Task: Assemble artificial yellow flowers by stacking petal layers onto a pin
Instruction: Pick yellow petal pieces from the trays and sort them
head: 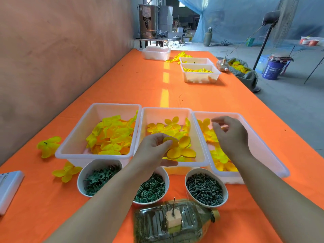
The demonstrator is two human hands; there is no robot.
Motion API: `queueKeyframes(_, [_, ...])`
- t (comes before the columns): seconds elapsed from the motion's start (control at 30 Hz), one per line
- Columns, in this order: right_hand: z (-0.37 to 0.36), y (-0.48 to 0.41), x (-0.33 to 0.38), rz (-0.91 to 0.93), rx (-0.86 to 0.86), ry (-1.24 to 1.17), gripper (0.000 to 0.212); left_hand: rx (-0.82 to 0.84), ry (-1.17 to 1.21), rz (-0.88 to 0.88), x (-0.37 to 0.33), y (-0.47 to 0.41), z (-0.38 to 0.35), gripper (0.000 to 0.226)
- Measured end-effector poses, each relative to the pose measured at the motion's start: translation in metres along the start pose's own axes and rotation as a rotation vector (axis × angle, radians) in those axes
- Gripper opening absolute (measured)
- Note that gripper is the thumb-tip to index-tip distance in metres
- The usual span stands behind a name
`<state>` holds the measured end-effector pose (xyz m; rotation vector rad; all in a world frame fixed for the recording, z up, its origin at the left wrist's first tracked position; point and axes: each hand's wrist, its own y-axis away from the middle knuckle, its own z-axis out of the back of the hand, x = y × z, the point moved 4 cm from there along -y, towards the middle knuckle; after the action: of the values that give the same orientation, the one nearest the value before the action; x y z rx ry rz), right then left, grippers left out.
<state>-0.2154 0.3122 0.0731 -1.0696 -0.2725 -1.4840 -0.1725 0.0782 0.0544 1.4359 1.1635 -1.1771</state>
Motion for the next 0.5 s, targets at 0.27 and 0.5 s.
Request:
queueKeyframes(0.27, [-0.019,0.049,0.1,0.578,0.515,0.027,0.032,-0.019,-0.09,0.027,-0.001,0.004,-0.006,0.035])
queueKeyframes(0.5, [-0.024,0.053,0.089,0.669,0.318,0.057,0.009,0.265,0.292,0.374,-0.001,0.007,-0.008,0.061])
